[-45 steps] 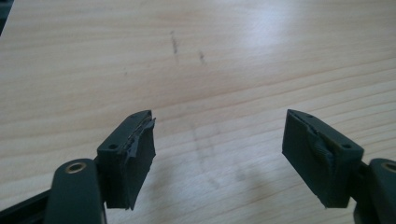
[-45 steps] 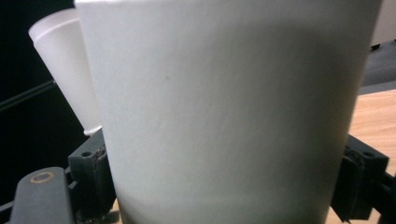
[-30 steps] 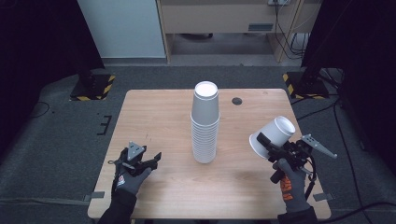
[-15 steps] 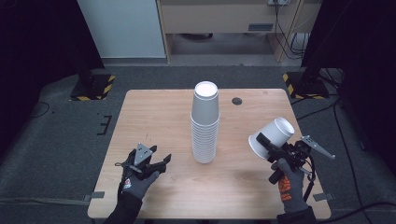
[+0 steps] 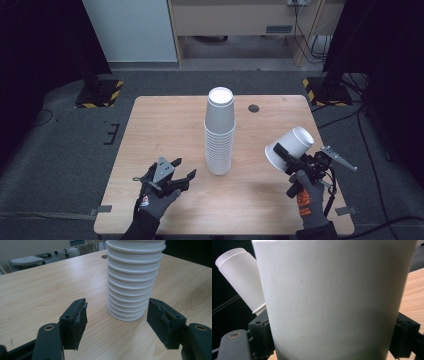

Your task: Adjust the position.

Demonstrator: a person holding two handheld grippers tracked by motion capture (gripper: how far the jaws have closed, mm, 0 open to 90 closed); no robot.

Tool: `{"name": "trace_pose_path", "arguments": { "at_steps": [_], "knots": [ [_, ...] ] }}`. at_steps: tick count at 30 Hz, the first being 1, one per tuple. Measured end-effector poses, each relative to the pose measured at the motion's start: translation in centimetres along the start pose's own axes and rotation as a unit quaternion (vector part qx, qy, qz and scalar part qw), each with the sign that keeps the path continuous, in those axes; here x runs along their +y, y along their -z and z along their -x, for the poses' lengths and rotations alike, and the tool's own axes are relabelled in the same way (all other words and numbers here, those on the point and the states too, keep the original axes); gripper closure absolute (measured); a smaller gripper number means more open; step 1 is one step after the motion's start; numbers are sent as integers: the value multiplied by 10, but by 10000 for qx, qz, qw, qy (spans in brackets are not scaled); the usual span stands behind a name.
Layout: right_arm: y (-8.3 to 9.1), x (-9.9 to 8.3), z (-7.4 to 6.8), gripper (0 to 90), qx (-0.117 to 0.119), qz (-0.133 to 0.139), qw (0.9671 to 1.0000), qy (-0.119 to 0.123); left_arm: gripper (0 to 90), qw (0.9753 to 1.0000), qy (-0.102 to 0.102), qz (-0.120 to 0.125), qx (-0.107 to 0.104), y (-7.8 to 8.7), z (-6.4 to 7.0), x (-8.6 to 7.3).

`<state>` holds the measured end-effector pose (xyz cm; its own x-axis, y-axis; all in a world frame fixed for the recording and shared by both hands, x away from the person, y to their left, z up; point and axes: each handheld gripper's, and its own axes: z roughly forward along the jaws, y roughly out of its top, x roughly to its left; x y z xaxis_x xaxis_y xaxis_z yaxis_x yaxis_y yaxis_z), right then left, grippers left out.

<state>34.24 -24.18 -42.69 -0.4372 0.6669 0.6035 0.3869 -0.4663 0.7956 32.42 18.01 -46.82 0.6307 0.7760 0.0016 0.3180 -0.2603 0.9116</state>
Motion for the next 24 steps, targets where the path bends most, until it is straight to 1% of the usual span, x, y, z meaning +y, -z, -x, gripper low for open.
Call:
{"name": "trace_pose_path", "arguments": {
  "at_steps": [4, 6, 10, 13, 20, 24],
  "knots": [
    [0, -1, 0, 150, 17, -24, 10000, -34, 321, 9999, -85, 65, -94, -1, 8, 3],
    [0, -1, 0, 149, 38, -24, 9999, -94, 324, 9998, -103, 96, -127, -2, 10, 4],
    [1, -1, 0, 149, 37, 5, 9999, -98, 328, 9995, -93, 190, -230, -4, 18, 7],
    [1, -1, 0, 149, 48, 36, 9999, -156, 333, 9992, -114, 239, -315, -5, 24, 9],
    [2, -1, -1, 149, 106, 67, 9996, -249, 341, 9980, -203, 313, -516, -12, 39, 13],
    [2, -2, -1, 149, 105, 64, 9996, -245, 349, 9969, -284, 389, -615, -15, 48, 16]
  ]
}}
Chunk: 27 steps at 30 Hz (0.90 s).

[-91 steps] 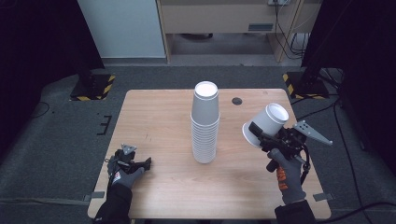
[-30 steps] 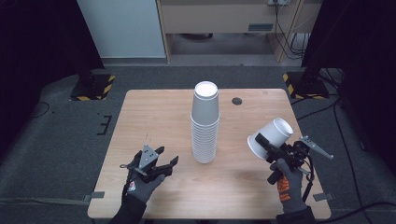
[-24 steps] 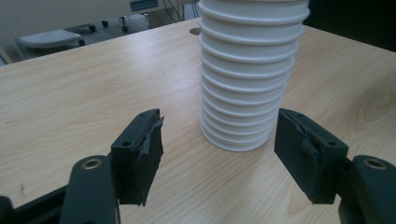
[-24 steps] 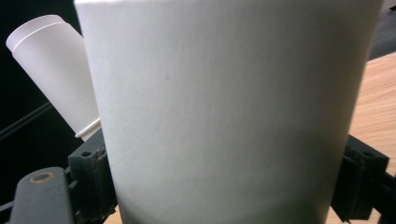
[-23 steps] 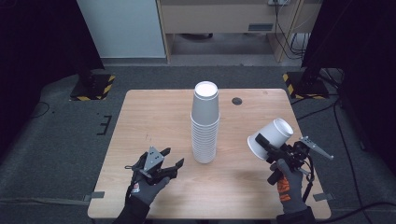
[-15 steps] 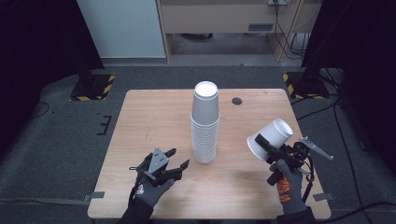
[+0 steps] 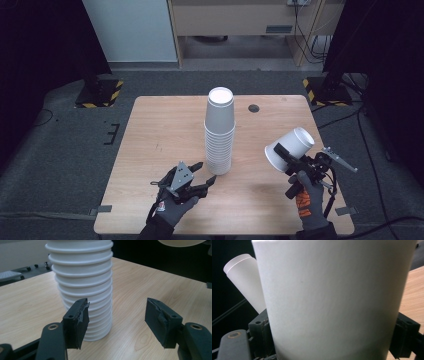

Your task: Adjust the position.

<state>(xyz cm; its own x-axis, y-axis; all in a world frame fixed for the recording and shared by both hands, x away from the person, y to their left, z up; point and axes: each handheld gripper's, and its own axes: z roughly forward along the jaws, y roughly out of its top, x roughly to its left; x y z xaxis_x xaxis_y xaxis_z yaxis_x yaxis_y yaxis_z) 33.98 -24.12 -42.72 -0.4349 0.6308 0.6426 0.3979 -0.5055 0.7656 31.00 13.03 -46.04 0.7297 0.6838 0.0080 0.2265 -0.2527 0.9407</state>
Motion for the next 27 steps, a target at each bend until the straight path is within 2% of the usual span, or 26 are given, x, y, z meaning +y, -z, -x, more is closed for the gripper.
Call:
{"name": "trace_pose_path", "arguments": {
  "at_steps": [10, 17, 27],
  "knots": [
    [-2, -3, -1, 149, 22, -40, 10000, -64, 356, 9997, -122, 112, -154, -12, 14, 8],
    [-5, -5, -2, 149, 34, -92, 9999, -102, 363, 9995, -108, 199, -240, -19, 20, 14],
    [-7, -10, -4, 148, 69, -176, 9998, -82, 371, 9984, -201, 310, -429, -38, 36, 28]
  ]
}}
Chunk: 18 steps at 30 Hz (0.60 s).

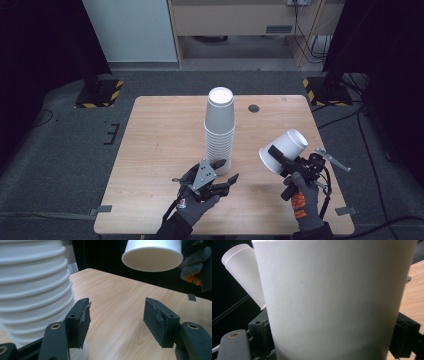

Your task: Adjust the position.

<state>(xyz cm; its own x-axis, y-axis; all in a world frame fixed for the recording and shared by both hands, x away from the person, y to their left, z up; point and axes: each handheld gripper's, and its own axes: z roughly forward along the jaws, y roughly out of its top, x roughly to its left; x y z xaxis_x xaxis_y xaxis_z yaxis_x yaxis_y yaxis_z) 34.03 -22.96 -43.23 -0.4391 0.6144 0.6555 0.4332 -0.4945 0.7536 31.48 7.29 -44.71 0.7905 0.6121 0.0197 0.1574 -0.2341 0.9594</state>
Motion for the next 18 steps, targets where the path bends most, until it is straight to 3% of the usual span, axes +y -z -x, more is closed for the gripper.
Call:
{"name": "trace_pose_path", "arguments": {
  "at_steps": [7, 18],
  "knots": [
    [1, 0, 0, 148, 6, 9, 10000, -17, 377, 9998, -101, 66, -142, -16, 8, 9],
    [1, 0, 1, 148, 44, 17, 9999, -92, 388, 9996, -108, 168, -184, -39, 12, 15]
  ]
}}
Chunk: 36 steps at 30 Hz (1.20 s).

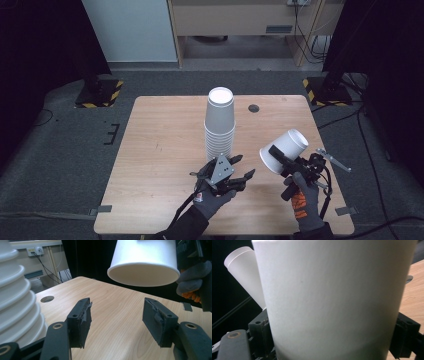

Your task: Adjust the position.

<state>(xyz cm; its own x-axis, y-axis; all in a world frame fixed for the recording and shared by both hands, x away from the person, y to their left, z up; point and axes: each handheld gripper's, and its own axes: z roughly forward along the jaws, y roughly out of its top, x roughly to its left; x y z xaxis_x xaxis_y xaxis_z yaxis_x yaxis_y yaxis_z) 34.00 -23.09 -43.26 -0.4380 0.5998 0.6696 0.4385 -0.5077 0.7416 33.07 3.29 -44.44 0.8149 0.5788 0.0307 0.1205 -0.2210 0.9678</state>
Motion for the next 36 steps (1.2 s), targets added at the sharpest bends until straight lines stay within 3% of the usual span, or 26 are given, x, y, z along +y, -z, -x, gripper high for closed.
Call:
{"name": "trace_pose_path", "arguments": {
  "at_steps": [17, 36],
  "knots": [
    [1, 0, 1, 148, 69, 38, 9998, -155, 399, 9997, 116, 223, -19, -25, -7, 0],
    [-3, -6, 3, 148, 80, -121, 9994, -323, 421, 9986, 217, 473, -8, -47, -8, -2]
  ]
}}
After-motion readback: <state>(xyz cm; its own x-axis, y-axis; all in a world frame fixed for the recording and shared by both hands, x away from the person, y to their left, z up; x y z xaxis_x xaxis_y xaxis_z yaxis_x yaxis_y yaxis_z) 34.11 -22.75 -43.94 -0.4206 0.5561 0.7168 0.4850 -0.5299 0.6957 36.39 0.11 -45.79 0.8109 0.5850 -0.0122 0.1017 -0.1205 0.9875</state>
